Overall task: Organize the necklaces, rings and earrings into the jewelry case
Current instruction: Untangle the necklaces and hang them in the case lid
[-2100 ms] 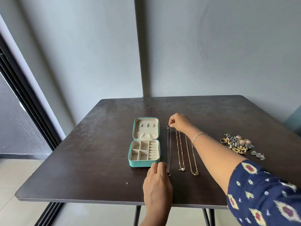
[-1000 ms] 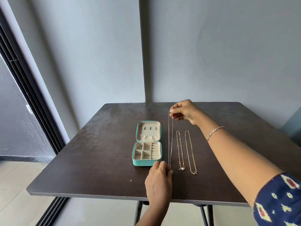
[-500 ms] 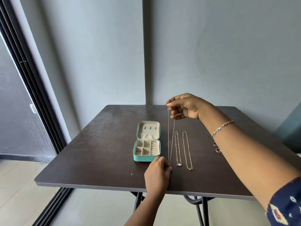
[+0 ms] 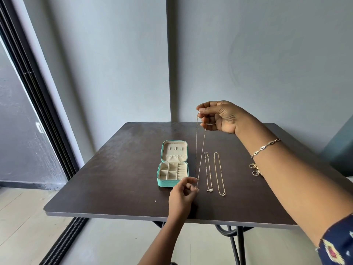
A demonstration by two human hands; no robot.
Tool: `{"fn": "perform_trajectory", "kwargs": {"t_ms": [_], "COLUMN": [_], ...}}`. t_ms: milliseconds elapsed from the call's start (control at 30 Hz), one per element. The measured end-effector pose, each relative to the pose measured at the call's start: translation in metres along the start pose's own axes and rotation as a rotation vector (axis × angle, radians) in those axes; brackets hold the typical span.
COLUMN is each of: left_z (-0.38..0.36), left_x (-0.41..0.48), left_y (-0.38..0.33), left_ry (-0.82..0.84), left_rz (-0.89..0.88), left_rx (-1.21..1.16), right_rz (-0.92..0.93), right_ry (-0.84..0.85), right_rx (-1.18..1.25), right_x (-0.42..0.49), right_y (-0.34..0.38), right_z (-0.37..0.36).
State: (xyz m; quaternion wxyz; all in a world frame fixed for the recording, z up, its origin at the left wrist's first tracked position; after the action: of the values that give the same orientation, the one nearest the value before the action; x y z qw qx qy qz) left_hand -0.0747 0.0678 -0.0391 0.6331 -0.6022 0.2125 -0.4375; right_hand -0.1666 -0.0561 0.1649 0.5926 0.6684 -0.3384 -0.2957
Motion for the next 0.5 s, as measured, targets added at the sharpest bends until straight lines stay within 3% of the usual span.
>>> {"fn": "perform_trajectory", "kwargs": {"t_ms": [167,333,500], "left_z": [0.008,0.009,0.008], "left_x": [-0.005,-0.009,-0.008], "left_y": [-0.007,-0.009,-0.010], "left_ry": [0.059,0.083,0.145], "left_rz": [0.033,0.052,0.121], "left_rx": [-0.292,-0.401,-0.448], "right_rz": [-0.029,-0.053,-0.029], "right_ry": [-0.071,-0.148,-0.215], "right_rx": [0.125,0.273,0.253], "right_x": [0.000,0.001,0.002], "right_y": [-0.003,-0.016,-0.026], "right_z": [0.010,0.021,0.029]}}
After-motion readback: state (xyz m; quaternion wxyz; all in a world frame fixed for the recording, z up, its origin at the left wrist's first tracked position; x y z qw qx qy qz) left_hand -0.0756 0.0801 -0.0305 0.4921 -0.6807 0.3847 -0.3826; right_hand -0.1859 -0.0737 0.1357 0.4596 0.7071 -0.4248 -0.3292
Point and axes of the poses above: each hand's wrist, its own x-axis towards the middle knuckle, its own z-axis out of the back of the hand, y = z × x, the point moved 2 cm from there along x, towards the middle knuckle, and after that the axes turned 6 degrees about -y, right-handed, at the moved point
